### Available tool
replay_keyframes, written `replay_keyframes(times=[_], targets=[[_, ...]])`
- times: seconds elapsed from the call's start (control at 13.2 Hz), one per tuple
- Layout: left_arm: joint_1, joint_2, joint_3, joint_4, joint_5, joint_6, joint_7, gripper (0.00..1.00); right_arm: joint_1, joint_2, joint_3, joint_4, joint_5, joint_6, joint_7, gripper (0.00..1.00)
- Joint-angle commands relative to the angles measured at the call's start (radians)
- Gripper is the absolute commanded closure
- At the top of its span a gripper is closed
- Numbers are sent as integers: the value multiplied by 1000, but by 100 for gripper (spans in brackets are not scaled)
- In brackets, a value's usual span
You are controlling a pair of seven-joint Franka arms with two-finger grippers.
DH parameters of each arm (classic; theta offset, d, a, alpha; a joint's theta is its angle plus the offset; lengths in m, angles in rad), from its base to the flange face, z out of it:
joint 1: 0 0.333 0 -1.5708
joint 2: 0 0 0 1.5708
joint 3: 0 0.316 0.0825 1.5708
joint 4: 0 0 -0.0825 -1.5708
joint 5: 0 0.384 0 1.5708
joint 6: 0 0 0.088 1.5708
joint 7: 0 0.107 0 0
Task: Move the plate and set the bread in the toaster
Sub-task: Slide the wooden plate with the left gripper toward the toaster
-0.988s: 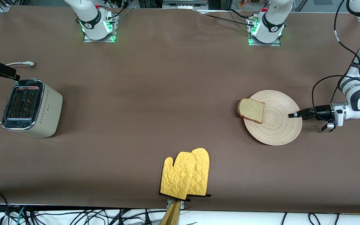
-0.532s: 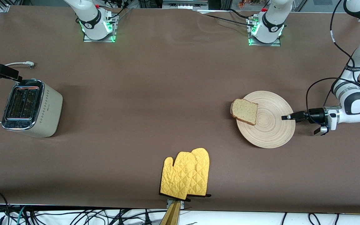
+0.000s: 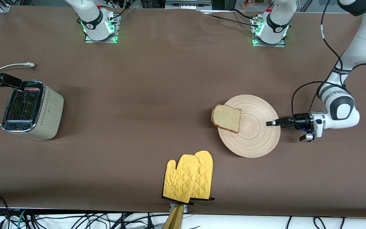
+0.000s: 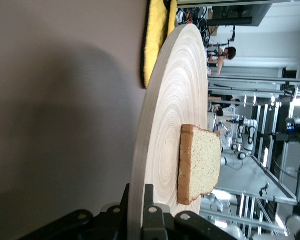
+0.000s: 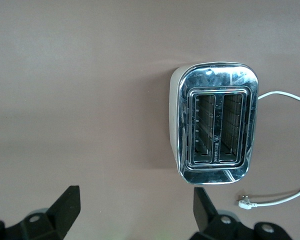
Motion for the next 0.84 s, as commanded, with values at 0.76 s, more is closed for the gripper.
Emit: replay_keyframes(times=[0.76], targets=[[-493, -193, 16, -226, -579, 321, 28, 100, -21, 18, 3, -1, 52, 10, 1, 0]])
